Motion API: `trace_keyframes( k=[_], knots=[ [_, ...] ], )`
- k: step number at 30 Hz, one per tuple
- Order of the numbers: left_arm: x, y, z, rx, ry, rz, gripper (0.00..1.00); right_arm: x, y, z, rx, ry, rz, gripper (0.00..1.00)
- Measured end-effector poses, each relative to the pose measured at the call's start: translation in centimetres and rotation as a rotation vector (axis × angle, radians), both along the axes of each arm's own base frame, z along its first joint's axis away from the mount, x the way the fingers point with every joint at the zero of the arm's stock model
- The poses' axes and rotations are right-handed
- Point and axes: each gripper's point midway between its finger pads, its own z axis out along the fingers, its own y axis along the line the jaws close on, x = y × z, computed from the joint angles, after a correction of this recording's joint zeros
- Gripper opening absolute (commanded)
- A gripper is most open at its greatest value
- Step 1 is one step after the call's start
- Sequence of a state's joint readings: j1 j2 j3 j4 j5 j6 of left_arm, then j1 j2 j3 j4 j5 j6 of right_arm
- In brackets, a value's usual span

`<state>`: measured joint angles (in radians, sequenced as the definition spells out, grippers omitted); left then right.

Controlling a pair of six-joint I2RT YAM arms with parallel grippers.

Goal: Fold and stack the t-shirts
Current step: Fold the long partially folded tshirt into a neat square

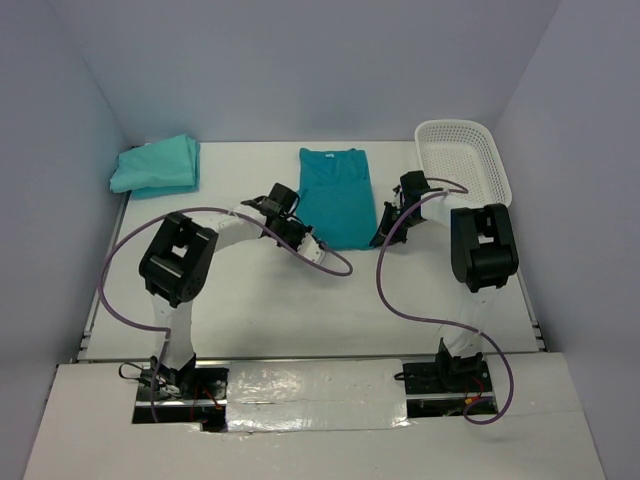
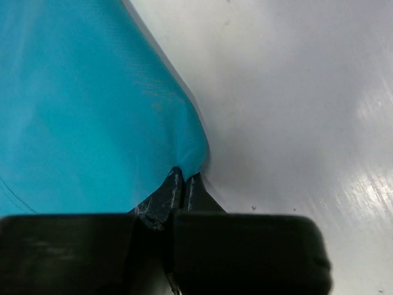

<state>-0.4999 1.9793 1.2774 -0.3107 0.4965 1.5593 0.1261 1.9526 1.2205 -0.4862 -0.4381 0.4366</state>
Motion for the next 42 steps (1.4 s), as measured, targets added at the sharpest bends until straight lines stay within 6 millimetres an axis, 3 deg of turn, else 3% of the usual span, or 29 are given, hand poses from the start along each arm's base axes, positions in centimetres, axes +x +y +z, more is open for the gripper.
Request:
trace_keyframes(
  k=[5,8,11,14,19,21,24,27,30,39,42],
  knots=[
    [-0.2,0.5,1.3,-0.022,0.125,0.097,0.00,-0.6,-0.2,0.3,-0.014,-0.003,0.025,0.00],
    [-1.6,1.3,2.1,-0.024,0.213,0.143,0.00,-2.7,-0.3,1.5,-0.018,-0.012,0.045,0.00],
    [-4.6,2.2,3.5,-0.028,0.296,0.190,0.00,-6.2,0.4,3.9,-0.003,-0.029,0.078,0.00],
    [-8.9,2.8,5.6,-0.029,0.378,0.235,0.00,-10.0,1.6,6.0,0.012,-0.058,0.136,0.00],
    [-15.5,3.8,10.0,-0.068,0.471,0.271,0.00,-18.2,3.3,8.2,0.053,-0.041,0.236,0.00],
    [-17.0,4.1,11.8,-0.099,0.505,0.288,0.00,-20.4,3.4,9.4,0.075,-0.032,0.249,0.00],
    [-18.3,4.0,13.7,-0.130,0.568,0.305,0.00,-21.6,3.3,11.4,0.101,-0.045,0.236,0.00],
    [-17.8,3.8,14.9,-0.157,0.631,0.357,0.00,-20.8,3.6,13.5,0.104,-0.053,0.233,0.00],
    [-15.6,4.0,15.2,-0.183,0.684,0.442,0.00,-18.3,4.0,14.5,0.097,-0.055,0.227,0.00],
    [-7.6,6.3,12.8,-0.253,0.851,0.736,0.00,-8.7,4.6,12.7,0.080,-0.007,0.198,0.00],
    [-5.5,6.4,12.5,-0.281,0.848,0.782,0.00,-6.4,4.8,12.4,0.080,-0.018,0.192,0.00]
  ],
)
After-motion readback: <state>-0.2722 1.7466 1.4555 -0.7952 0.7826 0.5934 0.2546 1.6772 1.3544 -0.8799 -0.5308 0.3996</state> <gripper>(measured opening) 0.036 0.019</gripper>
